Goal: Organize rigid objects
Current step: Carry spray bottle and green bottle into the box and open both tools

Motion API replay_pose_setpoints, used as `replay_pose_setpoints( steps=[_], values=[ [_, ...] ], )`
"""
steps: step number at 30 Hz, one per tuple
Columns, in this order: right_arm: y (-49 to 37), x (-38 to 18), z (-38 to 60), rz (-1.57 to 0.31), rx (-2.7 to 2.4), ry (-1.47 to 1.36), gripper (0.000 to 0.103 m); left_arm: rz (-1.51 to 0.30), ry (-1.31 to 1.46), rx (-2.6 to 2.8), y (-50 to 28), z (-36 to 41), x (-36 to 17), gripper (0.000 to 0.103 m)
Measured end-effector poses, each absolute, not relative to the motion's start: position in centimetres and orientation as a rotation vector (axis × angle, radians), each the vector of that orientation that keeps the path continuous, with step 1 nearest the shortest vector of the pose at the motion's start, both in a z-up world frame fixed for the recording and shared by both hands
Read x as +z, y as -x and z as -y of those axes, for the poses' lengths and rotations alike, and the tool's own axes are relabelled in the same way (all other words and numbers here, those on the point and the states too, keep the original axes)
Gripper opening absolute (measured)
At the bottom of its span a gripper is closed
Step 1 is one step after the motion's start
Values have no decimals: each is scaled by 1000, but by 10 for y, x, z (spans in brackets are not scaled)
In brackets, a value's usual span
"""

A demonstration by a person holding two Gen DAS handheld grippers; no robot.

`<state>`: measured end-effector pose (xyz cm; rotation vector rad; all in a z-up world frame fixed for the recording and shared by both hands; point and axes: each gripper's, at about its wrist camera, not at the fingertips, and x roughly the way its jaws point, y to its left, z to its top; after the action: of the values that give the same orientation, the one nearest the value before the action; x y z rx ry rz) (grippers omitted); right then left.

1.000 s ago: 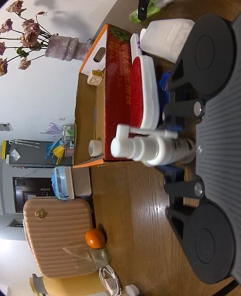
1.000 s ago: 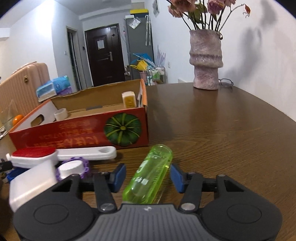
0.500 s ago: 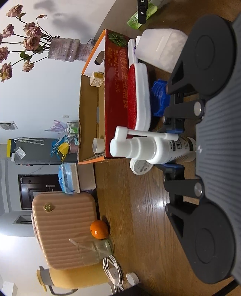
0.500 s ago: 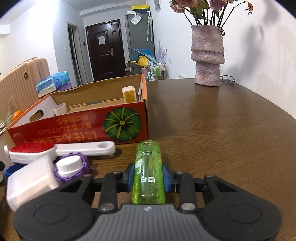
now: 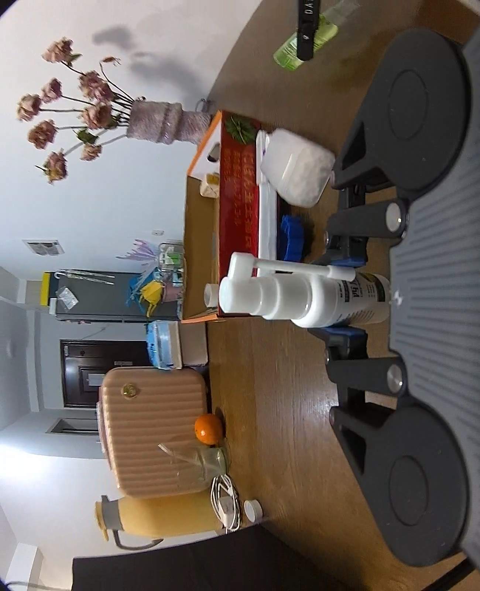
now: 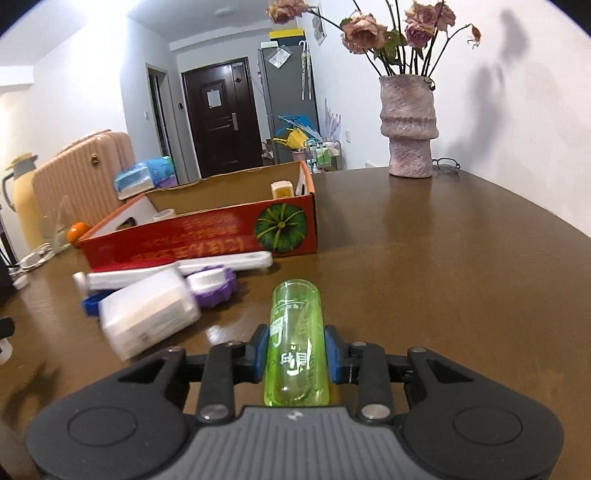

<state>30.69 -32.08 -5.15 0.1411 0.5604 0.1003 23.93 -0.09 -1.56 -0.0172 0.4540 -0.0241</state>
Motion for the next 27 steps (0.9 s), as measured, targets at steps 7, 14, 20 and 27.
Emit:
replay_pose_setpoints(
  steps=[7, 14, 20, 27],
  values=[
    [-236, -30, 301, -464, 122, -127, 30, -386, 26, -42, -182, 10, -3, 28],
    [-177, -12, 283, -379, 150, -151, 30, -326, 57, -50, -134, 15, 7, 28],
    [-147, 0, 279, -332, 160, -154, 30, -285, 58, -62, -109, 15, 17, 28],
    [-136, 3, 280, -306, 160, -166, 30, -274, 60, -66, -106, 16, 21, 28]
  ],
)
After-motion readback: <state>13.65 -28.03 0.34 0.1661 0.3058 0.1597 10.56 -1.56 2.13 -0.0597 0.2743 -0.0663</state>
